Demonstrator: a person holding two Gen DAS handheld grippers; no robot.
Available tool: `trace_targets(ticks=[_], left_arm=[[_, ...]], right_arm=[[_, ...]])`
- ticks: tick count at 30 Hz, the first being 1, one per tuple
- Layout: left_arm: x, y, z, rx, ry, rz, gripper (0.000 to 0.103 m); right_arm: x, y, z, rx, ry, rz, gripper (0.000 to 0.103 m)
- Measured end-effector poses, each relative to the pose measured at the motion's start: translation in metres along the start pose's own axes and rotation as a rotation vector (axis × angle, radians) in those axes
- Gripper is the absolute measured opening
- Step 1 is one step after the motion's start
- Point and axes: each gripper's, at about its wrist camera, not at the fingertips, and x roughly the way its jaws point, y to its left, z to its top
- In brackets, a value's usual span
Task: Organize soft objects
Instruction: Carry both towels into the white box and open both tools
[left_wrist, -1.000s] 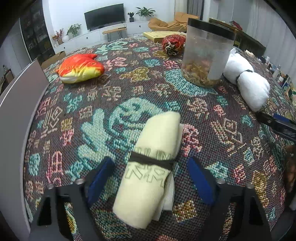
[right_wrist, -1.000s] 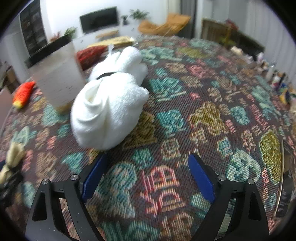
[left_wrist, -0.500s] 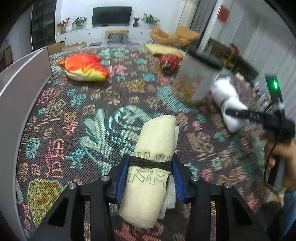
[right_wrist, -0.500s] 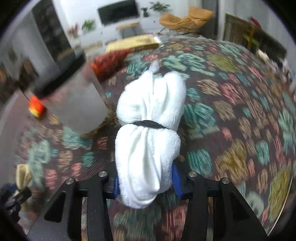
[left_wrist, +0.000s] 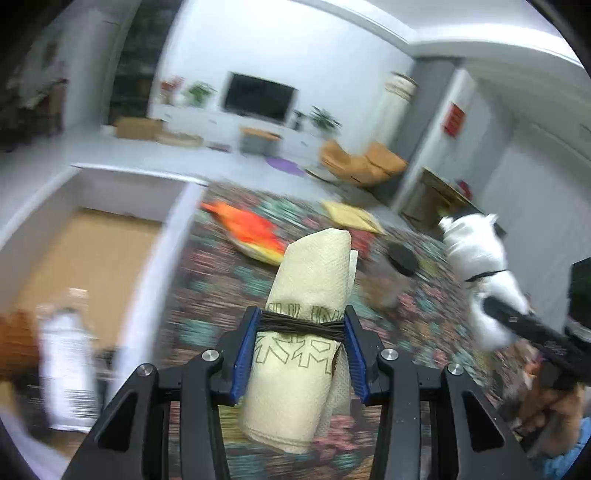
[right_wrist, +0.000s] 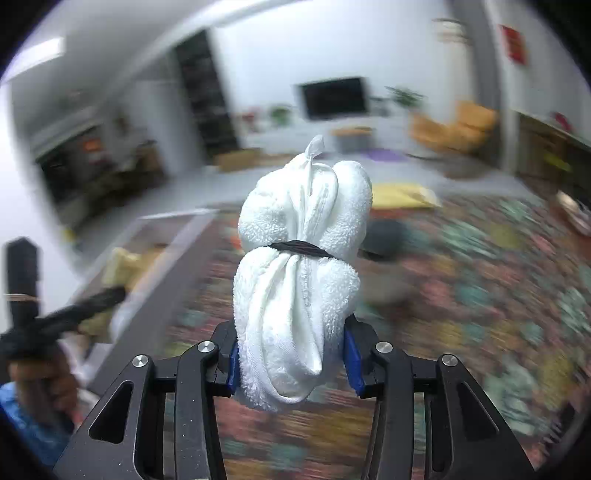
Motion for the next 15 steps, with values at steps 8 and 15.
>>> trace_targets(ticks=[8,15], left_arm=[[-0.058,0.129,0.000,-0.070,-0.008,0.400,0.049],[-0.062,0.171,-0.025,-0.112,0.054,0.645,0.099]], right_arm=[[0.086,0.178,0.026,-0.096,0.081,0.401,0.055],[0.147,0.213,-0.015,-0.087,0.264,0.507,0.077]])
